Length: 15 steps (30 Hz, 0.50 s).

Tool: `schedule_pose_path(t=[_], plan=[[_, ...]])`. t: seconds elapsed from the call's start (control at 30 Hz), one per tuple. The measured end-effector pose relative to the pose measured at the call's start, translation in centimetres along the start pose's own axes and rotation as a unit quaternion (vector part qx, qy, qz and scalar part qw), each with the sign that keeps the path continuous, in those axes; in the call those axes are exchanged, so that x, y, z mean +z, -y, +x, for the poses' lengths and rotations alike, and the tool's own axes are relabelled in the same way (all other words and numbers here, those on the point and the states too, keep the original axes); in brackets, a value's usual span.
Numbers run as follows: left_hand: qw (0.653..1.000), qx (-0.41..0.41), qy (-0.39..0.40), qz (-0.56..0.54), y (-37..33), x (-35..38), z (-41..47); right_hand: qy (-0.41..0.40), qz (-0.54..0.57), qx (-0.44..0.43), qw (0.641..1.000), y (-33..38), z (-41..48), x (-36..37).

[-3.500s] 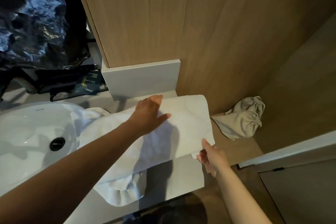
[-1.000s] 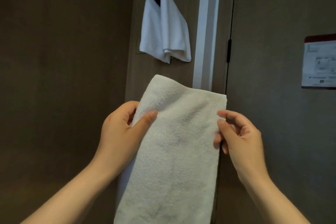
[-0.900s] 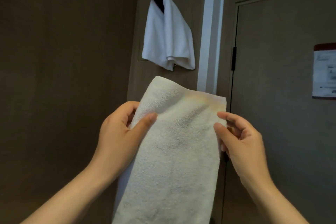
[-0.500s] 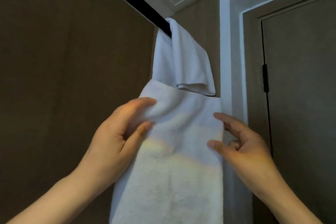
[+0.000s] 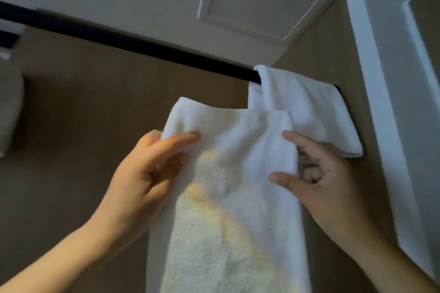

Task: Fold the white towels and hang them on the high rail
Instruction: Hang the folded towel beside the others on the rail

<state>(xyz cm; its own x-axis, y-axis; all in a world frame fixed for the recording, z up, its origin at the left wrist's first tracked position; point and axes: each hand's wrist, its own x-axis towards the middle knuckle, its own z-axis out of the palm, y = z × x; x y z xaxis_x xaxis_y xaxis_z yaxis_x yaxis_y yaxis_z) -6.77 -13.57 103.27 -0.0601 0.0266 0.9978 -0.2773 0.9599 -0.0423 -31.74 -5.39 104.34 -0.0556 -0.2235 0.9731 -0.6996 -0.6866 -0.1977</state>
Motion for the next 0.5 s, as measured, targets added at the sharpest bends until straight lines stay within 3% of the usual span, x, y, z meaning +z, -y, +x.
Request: schedule_pose_path(t=[0.2, 0.37, 0.5], plan=[[0.988, 0.054, 0.041, 0.136, 0.3, -3.2, 2.3, 0.007, -0.069, -0.063, 0.996, 1.2, 2.6, 1.0], [0.988, 0.044, 0.127, 0.074, 1.3, -5.7, 5.5, -0.047, -0.145, -0.121, 0.981, 2.6, 6.2, 1.6], [0.973, 0.087, 0.155, 0.15, 1.9, -6.3, 9.3, -0.055, -0.159, -0.133, 0.977, 2.3, 9.7, 1.7]])
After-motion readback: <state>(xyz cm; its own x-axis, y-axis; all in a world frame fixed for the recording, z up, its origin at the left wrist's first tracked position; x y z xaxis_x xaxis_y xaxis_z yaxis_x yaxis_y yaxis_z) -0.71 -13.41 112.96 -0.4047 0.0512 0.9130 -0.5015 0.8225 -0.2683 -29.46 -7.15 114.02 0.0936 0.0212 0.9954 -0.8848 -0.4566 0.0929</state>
